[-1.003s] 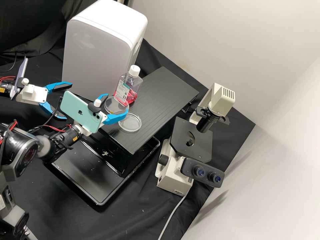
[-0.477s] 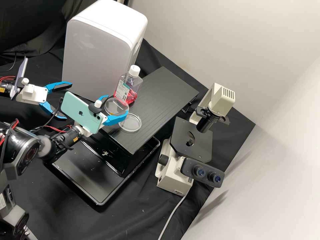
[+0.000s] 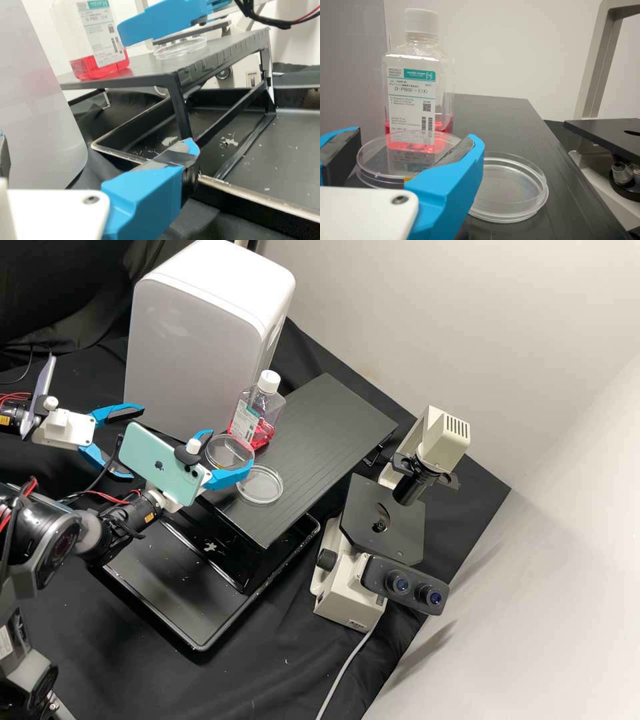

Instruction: Remove the lid from the petri dish

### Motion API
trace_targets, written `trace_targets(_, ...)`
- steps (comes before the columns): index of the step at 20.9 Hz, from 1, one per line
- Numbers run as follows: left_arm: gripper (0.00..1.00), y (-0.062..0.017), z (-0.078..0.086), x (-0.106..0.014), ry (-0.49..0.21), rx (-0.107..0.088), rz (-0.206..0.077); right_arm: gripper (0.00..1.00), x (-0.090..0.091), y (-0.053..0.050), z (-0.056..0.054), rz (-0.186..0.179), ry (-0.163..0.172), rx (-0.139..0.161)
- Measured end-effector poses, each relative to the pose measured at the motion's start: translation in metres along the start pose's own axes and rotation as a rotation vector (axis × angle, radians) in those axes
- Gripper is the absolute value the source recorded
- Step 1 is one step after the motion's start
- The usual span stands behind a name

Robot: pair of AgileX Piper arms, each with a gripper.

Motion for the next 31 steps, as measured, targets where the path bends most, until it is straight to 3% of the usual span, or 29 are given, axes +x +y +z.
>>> trace_targets(10,1.00,0.0000,0.0000,0.0000,0.000,0.000,0.000,0.00,0.0000,-0.0005,0.0003,-0.005,-0.003,0.000)
trace_targets(11,1.00,0.0000,0.0000,0.0000,0.000,0.000,0.000,1.00,0.0000,-0.0005,0.0003,-0.005,-0.003,0.000)
trace_targets(31,1.00,0.0000,0.0000,0.0000,0.000,0.000,0.000,1.00,0.0002,0.0005,0.0014,-0.001,-0.008,0.000)
